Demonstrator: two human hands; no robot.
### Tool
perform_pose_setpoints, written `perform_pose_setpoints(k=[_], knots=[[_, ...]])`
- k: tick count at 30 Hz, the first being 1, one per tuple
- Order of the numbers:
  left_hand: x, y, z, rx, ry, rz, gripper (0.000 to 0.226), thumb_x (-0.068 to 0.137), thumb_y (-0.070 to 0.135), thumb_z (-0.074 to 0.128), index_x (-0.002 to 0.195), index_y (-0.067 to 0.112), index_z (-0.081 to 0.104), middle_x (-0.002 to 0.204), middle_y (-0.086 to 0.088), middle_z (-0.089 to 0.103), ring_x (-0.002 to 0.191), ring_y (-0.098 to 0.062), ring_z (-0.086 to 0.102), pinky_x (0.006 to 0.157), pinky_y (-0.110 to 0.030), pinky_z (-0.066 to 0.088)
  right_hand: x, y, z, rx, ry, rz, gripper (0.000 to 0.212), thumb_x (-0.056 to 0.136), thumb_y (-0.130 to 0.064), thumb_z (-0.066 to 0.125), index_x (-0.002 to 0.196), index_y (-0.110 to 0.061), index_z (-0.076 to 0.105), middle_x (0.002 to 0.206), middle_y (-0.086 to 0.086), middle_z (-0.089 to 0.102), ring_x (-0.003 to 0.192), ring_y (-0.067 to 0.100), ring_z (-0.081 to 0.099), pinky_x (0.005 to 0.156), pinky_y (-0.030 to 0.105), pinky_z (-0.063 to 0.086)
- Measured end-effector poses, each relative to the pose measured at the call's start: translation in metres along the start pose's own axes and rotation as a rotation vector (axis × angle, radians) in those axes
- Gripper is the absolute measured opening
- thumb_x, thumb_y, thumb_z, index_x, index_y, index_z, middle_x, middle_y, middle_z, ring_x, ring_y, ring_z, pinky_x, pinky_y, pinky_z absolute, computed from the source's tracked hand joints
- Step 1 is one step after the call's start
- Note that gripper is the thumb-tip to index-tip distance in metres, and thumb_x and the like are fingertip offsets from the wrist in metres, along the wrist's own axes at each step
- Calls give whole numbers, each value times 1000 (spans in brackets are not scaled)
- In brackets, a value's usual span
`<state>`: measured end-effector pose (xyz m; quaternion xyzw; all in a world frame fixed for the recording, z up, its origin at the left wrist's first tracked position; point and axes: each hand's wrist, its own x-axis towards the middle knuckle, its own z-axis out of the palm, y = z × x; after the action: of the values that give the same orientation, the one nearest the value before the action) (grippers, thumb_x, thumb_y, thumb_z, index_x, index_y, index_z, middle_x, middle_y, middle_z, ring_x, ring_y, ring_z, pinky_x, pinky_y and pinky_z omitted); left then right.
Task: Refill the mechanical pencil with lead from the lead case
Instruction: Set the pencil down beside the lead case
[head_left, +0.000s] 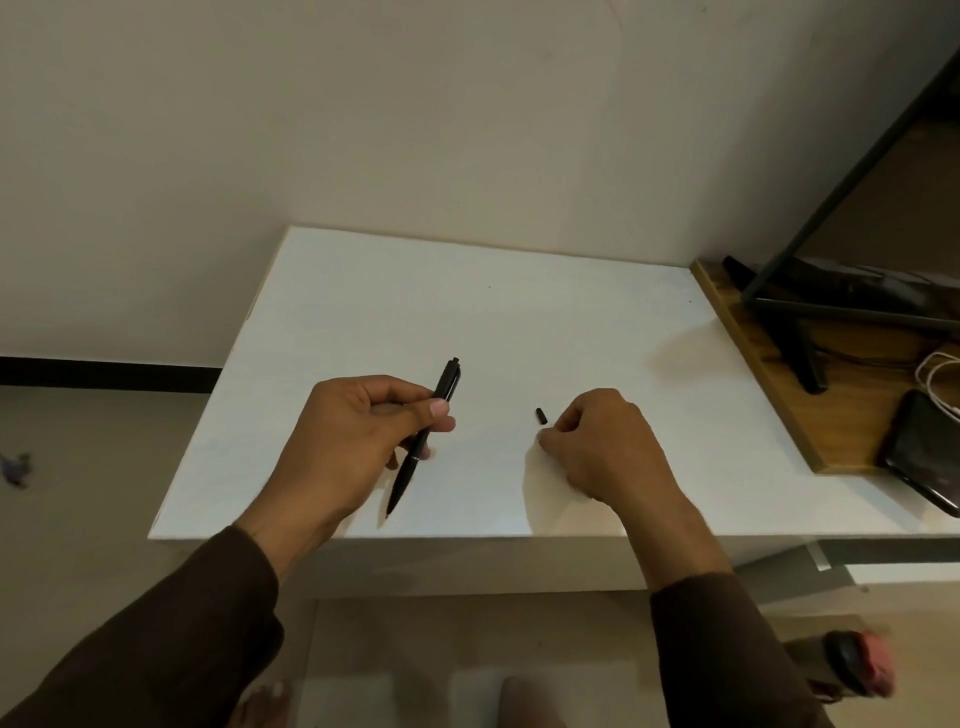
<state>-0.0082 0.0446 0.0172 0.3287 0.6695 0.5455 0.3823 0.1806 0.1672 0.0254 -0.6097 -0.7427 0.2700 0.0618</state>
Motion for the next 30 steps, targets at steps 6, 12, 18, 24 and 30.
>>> perform_pose_setpoints(k=[6,12,18,24,30], knots=[[0,1,1,-42,4,-38,8,89,23,77,91,15,79,85,0,84,73,-23,80,83,-56,62,-5,-4,-8,-20,193,-67,21,99,-35,62,94,-16,66,76,-6,62,70,17,63,58,29,42],[0,2,6,-91,-55,-51,14,91,22,75,98,10,75,87,-3,84,75,-25,82,69,-37,66,-30,-46,6,532,-20,-310,20,97,-43,66,94,-26,76,83,-11,75,80,7,71,73,32,59],[-2,2,7,-94,-101,7,10,94,8,69,93,12,79,86,-8,83,79,-26,82,64,-39,66,-30,-49,14,688,-150,-299,13,91,-30,76,95,-18,79,84,-2,78,69,9,74,54,17,51],[6,0,-11,138,71,49,7,83,25,82,89,28,80,82,10,80,72,-5,75,54,-14,55,-16,-35,20,703,-74,-118,16,91,-28,78,84,-13,77,72,0,76,53,5,69,48,19,51],[7,-13,-24,442,200,30,3,90,23,77,90,21,79,84,17,70,80,3,63,66,-10,39,-2,-28,36,546,-9,-49,28,85,-27,84,78,-2,76,66,6,73,48,5,68,55,30,59]])
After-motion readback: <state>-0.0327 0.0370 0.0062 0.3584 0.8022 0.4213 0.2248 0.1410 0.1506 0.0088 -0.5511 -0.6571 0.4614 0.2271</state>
